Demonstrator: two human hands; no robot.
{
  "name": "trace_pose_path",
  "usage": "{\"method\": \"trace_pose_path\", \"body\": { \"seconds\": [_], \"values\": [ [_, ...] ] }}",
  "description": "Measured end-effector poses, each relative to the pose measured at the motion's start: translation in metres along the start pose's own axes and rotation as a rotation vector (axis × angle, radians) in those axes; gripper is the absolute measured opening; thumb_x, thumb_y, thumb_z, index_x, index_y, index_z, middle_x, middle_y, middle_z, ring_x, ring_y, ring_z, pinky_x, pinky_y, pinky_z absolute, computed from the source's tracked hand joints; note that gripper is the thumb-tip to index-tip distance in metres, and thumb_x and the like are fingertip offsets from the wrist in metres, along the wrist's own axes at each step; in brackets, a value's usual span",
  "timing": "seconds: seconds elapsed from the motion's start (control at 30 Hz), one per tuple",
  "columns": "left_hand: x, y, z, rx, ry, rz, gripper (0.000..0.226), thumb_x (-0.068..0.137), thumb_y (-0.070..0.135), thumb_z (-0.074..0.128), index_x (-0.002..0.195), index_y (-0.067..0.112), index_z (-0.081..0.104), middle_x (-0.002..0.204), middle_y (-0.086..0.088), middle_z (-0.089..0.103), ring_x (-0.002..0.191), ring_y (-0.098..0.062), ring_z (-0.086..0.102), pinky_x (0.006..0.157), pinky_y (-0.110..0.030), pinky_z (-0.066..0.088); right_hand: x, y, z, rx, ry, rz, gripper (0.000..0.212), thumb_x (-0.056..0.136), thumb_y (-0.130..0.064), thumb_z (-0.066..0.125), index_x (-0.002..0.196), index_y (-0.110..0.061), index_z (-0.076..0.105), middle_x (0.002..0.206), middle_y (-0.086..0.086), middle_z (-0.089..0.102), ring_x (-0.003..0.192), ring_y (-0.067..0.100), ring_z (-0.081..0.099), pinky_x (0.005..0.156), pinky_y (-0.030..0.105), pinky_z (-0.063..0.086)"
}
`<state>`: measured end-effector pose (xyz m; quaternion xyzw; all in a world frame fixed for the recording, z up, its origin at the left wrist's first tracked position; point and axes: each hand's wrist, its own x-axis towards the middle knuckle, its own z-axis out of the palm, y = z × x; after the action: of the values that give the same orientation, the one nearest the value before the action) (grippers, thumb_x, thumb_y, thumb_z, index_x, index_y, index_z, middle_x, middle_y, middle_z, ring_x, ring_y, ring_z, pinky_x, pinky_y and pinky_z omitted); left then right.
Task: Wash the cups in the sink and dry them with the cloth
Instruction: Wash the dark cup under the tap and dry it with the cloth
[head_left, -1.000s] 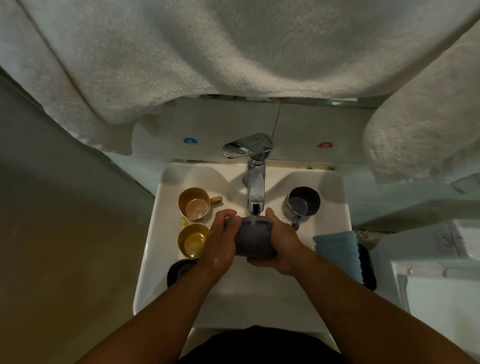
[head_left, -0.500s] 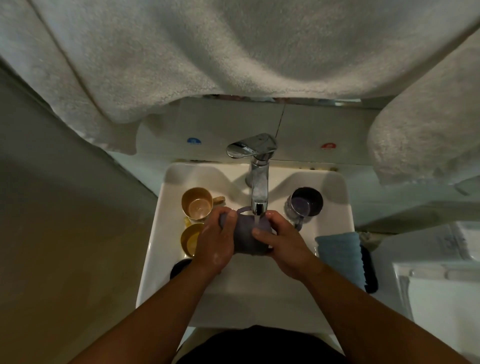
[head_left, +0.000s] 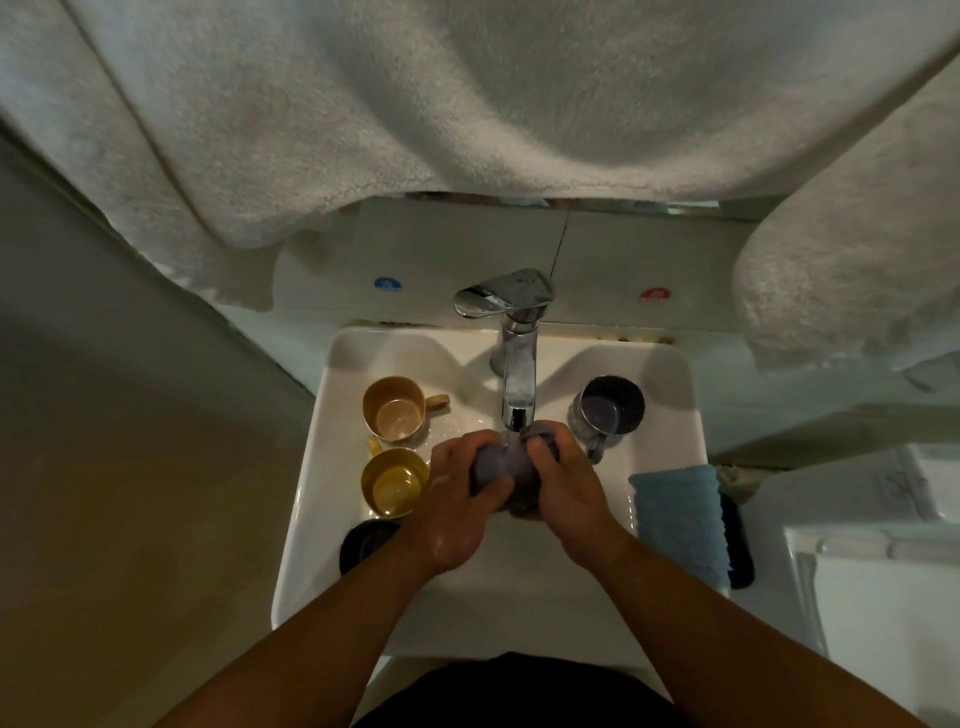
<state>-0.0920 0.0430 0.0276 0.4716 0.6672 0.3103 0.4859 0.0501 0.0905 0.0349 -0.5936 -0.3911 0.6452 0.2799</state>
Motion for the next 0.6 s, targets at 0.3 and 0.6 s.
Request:
{"method": "trace_pose_path", "body": {
  "seconds": [0.3,0.6],
  "values": [
    [-0.003,0.005,0.011,0.135,0.222,0.084,0.033,0.101,0.033,0.059,0.132,0.034,0.051,0.139,0.009,0.042,0.122,-0.008,0.045,0.083,0.003,0.034,0.0,-0.006,0.003,-0.117,0.048,-0.051,0.012,0.101,-0.029,0.055,0.107,-0.039,0.057,0.111,-0.005,0.06,0.101,0.025,0.064,0.071,0.049,0.063],
    [0.013,0.007,0.002,0.47,0.27,0.175,0.024,0.1,0.041,0.059,0.104,0.019,0.067,0.095,0.0,0.072,0.075,-0.008,0.057,0.068,0.0,0.032,-0.016,-0.006,0.004,-0.303,0.033,0.073,0.029,0.098,-0.036,0.059,0.126,-0.031,0.053,0.119,0.002,0.056,0.11,0.031,0.058,0.065,0.046,0.064]
  ]
}}
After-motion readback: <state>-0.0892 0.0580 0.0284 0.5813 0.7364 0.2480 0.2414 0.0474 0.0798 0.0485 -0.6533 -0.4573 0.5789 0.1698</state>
